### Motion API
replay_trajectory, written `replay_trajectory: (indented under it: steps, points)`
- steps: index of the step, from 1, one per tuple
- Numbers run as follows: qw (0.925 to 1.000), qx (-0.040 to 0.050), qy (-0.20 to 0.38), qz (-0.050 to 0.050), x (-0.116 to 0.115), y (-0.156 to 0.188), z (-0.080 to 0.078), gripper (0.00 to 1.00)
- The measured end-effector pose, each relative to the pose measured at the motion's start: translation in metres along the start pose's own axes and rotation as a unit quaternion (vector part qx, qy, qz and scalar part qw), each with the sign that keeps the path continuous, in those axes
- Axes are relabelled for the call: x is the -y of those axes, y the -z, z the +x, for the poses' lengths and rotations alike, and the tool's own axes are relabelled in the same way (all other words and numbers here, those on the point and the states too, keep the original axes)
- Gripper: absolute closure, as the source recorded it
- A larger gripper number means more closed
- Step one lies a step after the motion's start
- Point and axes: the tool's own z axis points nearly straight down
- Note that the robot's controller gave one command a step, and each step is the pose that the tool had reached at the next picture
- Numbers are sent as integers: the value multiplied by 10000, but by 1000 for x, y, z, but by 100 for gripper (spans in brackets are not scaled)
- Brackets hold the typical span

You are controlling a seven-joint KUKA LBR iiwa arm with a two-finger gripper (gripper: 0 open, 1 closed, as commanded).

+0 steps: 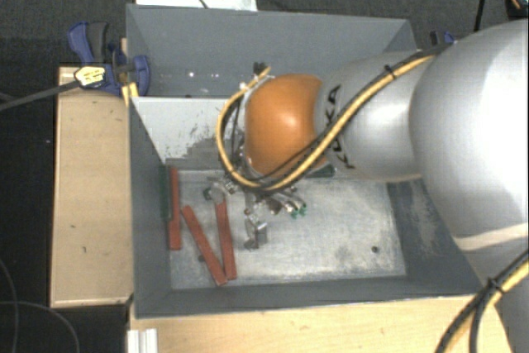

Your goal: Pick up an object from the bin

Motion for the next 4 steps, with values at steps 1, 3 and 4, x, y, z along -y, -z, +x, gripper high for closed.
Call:
replay_trajectory:
  steps: [1,3,4]
  points:
    - [9576,-8,2880,4,-40,-11,-53,0]
    - [8614,-28,5080,-25,-45,-12,-42,100]
    - [7801,14,6257,10,-45,147,-43,100]
